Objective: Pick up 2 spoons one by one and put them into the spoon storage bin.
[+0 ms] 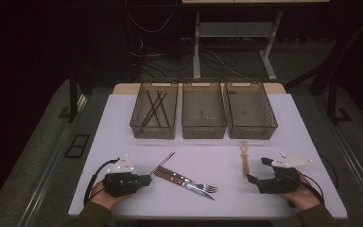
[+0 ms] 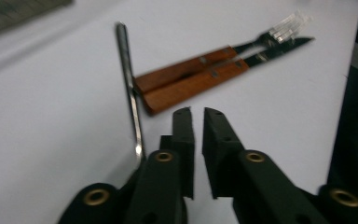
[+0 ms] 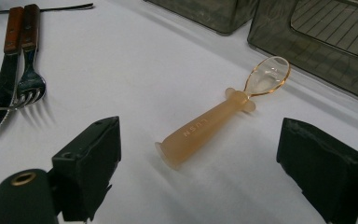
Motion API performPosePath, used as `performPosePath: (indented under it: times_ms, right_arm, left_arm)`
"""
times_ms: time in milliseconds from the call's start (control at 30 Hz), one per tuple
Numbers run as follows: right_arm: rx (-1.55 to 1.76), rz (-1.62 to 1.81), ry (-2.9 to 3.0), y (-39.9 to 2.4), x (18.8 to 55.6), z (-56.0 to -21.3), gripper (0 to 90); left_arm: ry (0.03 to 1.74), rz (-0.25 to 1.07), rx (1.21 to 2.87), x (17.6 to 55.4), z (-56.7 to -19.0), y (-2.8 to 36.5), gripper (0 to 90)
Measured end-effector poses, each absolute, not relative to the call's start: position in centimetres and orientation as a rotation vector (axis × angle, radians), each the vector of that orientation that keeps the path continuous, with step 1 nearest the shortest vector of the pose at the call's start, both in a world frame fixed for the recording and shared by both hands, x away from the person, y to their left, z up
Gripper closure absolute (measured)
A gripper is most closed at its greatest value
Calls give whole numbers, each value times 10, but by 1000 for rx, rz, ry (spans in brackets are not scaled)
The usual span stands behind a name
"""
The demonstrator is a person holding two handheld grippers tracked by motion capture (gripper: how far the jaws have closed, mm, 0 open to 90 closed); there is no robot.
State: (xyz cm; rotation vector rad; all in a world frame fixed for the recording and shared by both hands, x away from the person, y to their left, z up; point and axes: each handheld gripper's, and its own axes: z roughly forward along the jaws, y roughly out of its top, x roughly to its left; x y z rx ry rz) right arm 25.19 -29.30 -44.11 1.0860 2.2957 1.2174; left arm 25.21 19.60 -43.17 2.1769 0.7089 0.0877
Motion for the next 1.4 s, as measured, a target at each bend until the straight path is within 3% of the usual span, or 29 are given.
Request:
performPosePath:
  times_ms: [367, 567, 1167, 1400]
  right_arm:
    - [1088, 1217, 2294, -293, 252, -441, 138]
    - [1087, 1216, 2293, -293, 252, -441, 137]
    - [1079, 1213, 2301, -292, 252, -441, 138]
    - [1080, 1215, 2301, -292, 252, -441, 138]
  left_arm:
    - [760, 54, 2310, 248, -439, 194, 891]
    - [755, 111, 2337, 250, -438, 195, 891]
    - [844, 254, 2330, 266, -437, 212, 891]
    - [834, 217, 2299, 268, -437, 214, 891]
